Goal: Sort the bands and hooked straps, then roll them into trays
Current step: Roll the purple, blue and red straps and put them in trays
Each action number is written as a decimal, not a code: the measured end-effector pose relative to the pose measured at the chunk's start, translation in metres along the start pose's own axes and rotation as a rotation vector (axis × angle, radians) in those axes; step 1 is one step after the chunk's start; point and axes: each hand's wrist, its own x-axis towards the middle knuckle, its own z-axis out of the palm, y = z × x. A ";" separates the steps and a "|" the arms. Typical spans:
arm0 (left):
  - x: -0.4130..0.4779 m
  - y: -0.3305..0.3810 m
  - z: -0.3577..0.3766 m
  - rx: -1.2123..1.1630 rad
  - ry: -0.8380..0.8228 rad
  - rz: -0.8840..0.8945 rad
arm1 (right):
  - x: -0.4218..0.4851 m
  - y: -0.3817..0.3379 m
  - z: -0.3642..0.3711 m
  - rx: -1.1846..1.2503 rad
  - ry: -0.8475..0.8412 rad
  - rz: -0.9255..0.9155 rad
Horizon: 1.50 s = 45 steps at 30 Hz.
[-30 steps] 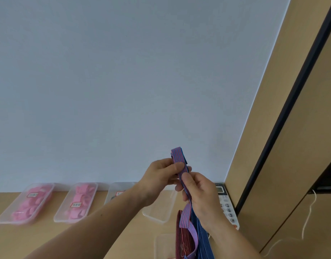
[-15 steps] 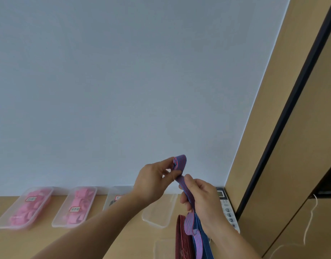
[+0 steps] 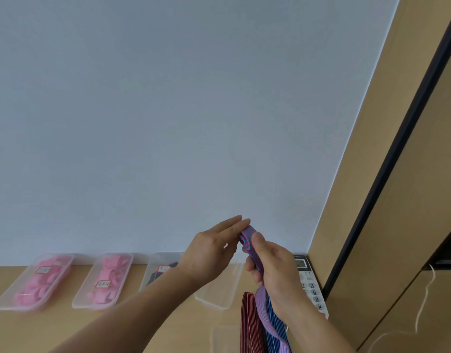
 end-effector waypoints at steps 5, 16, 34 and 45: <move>0.016 0.017 -0.008 -0.957 -0.247 -0.908 | -0.002 0.002 0.001 0.020 -0.029 -0.070; 0.019 0.016 -0.015 -0.829 -0.286 -0.735 | -0.001 0.009 -0.005 -0.151 0.051 0.015; -0.001 0.008 0.004 -0.002 -0.081 -0.040 | -0.001 0.003 -0.006 -0.066 0.022 0.097; 0.002 0.007 0.006 -0.480 -0.113 -0.547 | -0.003 0.003 -0.005 0.013 0.032 -0.014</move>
